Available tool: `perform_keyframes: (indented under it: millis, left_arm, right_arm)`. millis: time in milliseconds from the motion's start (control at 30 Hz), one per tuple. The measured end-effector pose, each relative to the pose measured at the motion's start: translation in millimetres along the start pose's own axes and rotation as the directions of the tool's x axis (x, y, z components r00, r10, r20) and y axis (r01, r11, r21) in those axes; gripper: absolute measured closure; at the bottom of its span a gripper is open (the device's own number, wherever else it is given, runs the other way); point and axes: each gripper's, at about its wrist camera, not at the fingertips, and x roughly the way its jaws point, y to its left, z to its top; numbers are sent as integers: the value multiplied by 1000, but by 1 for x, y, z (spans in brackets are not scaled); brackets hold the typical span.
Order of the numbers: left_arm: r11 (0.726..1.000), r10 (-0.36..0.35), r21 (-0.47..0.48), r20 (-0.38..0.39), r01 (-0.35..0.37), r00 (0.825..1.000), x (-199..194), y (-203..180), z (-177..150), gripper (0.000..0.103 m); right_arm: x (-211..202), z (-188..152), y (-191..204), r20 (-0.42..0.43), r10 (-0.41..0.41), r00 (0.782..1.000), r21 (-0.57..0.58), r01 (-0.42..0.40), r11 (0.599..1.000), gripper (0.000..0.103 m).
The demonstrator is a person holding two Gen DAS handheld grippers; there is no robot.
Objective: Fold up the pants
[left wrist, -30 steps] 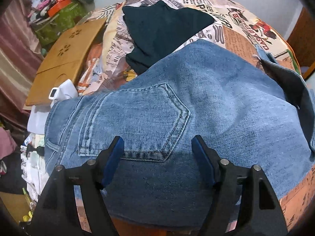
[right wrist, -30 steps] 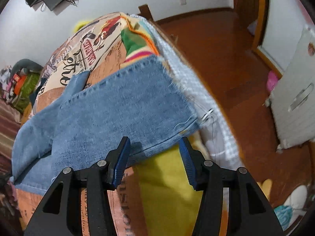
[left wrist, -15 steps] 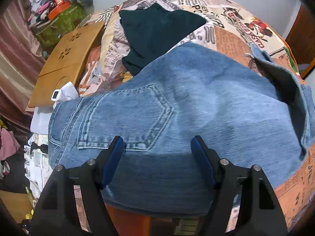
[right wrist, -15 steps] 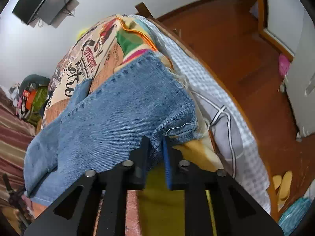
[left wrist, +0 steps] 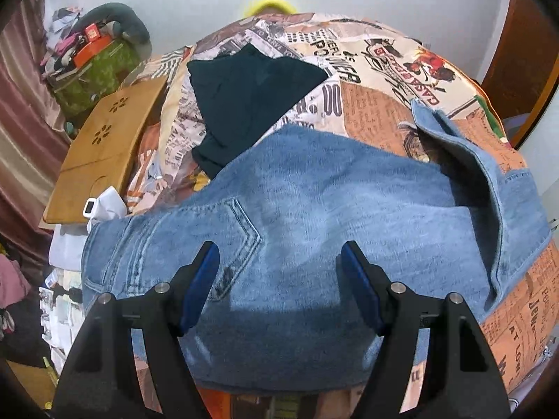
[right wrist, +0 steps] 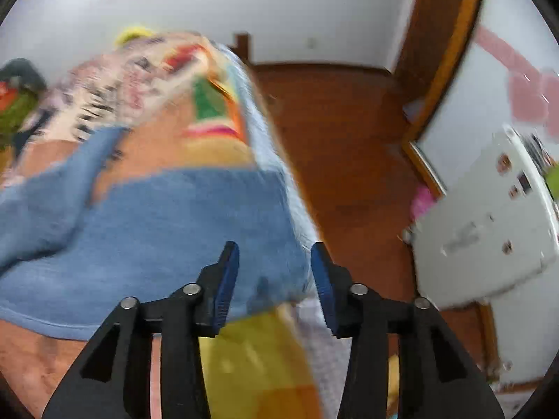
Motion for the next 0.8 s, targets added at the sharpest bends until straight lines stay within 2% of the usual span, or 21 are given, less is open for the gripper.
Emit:
perform_keyframes:
  millis: [67,133,233,333,467,533,667,800]
  left_arm:
    - [1000,14,1,20,-14,1000,-1,3,2,31]
    - [1000,22,-5,39,-22,999,-2,9,6,31]
    - [1000,15,-25,56,-14,998,-3,21,11,28]
    - [999,5,-47,65,-2,998,-1,36,15,22]
    - [998,40,-59,58,-36,998,5,52,17,13]
    - [997,57,-60,53,-54,997,10,59,18,12]
    - [995,77,-68,18,-76,997,26,70,17,12]
    - [994,72,-81,-11,-72,997,41,75,16,12]
  right_arm:
    - [-11,14,20,19,97,995,-12,-96,995,60]
    - [-16,29,45,25,193,981,-35,-192,981,57]
    - [-11,60,95,12,332,943,-82,-330,941,55]
    - [3,86,139,-9,414,910,-115,-412,904,55]
    - [45,119,203,-71,428,901,-171,-434,884,54]
    - [76,133,228,-127,410,903,-182,-428,885,54]
    - [127,145,267,-202,368,907,-211,-408,888,54]
    - [178,153,287,-266,341,902,-187,-395,899,54]
